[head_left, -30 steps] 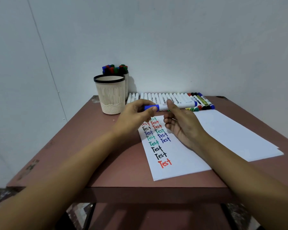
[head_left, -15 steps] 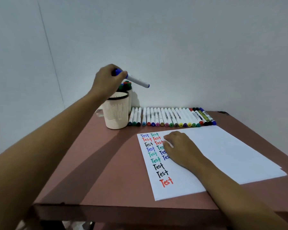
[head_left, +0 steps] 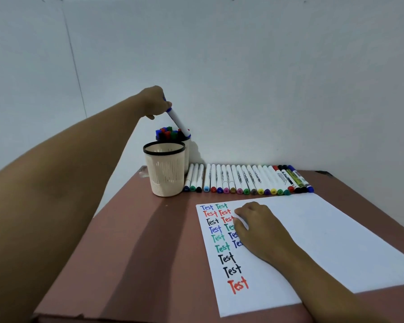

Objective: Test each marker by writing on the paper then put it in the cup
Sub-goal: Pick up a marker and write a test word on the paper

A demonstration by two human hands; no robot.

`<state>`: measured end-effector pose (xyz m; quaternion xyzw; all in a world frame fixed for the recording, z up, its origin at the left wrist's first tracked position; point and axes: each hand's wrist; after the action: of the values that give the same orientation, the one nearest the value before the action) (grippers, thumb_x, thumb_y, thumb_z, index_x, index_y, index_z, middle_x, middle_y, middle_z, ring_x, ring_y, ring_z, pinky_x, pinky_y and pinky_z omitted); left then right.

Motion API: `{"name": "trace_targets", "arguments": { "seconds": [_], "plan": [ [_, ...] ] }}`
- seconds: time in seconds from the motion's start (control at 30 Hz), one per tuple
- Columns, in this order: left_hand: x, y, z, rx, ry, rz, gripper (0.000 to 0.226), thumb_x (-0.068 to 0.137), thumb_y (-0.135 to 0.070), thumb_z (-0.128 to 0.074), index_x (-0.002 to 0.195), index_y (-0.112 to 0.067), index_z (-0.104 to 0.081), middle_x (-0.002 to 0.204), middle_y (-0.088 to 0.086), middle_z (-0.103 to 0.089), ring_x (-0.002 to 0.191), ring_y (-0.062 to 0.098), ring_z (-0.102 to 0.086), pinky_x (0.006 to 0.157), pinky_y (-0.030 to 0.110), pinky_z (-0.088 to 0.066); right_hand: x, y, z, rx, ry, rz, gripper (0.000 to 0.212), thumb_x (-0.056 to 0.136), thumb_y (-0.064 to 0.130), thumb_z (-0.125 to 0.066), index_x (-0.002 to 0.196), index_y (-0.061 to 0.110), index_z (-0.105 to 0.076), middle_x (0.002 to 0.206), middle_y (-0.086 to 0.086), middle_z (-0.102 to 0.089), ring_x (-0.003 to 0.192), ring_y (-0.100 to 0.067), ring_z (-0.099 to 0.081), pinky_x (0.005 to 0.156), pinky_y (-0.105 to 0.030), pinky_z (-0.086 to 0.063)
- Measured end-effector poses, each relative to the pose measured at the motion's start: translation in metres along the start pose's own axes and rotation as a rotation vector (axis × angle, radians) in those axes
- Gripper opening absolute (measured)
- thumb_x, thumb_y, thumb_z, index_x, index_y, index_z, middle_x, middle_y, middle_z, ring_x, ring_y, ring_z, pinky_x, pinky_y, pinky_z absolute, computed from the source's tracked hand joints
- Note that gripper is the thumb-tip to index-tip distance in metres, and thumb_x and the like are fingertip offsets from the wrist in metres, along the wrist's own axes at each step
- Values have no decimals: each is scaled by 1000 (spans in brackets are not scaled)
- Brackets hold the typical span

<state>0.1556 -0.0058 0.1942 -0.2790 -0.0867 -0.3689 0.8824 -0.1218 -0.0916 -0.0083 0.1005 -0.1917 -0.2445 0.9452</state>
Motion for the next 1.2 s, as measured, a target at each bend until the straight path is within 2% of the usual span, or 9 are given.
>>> {"name": "trace_targets", "arguments": {
  "seconds": [0.33, 0.43, 0.5, 0.7, 0.87, 0.97, 1.03, 1.1, 1.2],
  "plan": [
    [10, -5, -2, 187, -18, -2, 19, 96, -19, -46, 95, -1, -45, 92, 17, -48, 55, 21, -43, 49, 26, -35, 0, 2, 2, -2, 17, 2, 44, 100, 35, -37, 140, 20, -44, 143, 3, -43, 131, -13, -36, 105, -24, -31],
    [12, -6, 3, 201, -22, -13, 18, 96, -18, -45, 94, 0, -46, 75, 13, -47, 53, 21, -42, 49, 27, -33, -1, 3, 3, -8, 24, 0, 44, 100, 35, -36, 141, 20, -44, 143, 3, -43, 131, -13, -35, 106, -25, -31],
    [12, -8, 5, 218, -30, -22, 19, 96, -18, -44, 93, 1, -47, 74, 13, -48, 55, 21, -43, 50, 28, -34, -1, 3, 3, -10, 24, 0, 44, 100, 35, -37, 141, 20, -44, 143, 3, -43, 131, -14, -35, 106, -25, -31],
    [10, -7, -18, 169, -31, -69, 27, 96, -19, -47, 110, 4, -53, 109, 21, -55, 90, 29, -47, 73, 32, -35, -1, 4, 4, -13, 29, -3, 44, 100, 35, -36, 141, 20, -43, 144, 3, -42, 131, -13, -35, 106, -25, -31],
    [11, 2, -47, -43, -152, -66, 15, 91, -18, -55, 97, -8, -46, 94, 9, -47, 85, 22, -43, 70, 29, -34, -2, 4, 3, -14, 22, 2, 44, 100, 35, -36, 141, 20, -43, 143, 3, -43, 131, -13, -36, 106, -25, -31],
    [14, 5, -54, -59, -204, -98, 11, 90, -18, -55, 90, -8, -50, 77, 5, -46, 81, 22, -43, 59, 26, -32, -1, 4, 3, -11, 21, 2, 44, 100, 35, -37, 141, 20, -43, 143, 3, -44, 130, -13, -36, 106, -25, -32],
    [15, 5, -55, -78, -216, -103, 13, 90, -16, -55, 97, -6, -52, 82, 6, -47, 81, 23, -44, 62, 28, -35, -1, 4, 3, -15, 19, 5, 44, 100, 35, -36, 141, 20, -43, 142, 3, -43, 130, -13, -36, 106, -25, -32],
    [13, 5, -57, -137, -236, -109, 31, 90, -15, -57, 117, -5, -46, 94, 9, -50, 82, 25, -47, 66, 30, -39, -1, 3, 3, -16, 19, 6, 44, 100, 34, -36, 141, 20, -43, 142, 3, -43, 130, -13, -36, 106, -25, -31],
    [10, 6, -58, -137, -247, -151, 31, 89, -14, -58, 117, -7, -45, 98, 15, -56, 75, 27, -50, 52, 25, -39, -1, 3, 3, -18, 13, 9, 43, 100, 34, -37, 140, 20, -44, 142, 3, -44, 129, -13, -36, 105, -24, -31]
  ]
}}
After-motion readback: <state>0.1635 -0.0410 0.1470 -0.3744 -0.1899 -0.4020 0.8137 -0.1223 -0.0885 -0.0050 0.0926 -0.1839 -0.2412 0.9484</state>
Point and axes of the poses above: each hand's wrist, its own x-axis towards the middle knuckle, its own z-axis out of the back of the hand, y = z × x
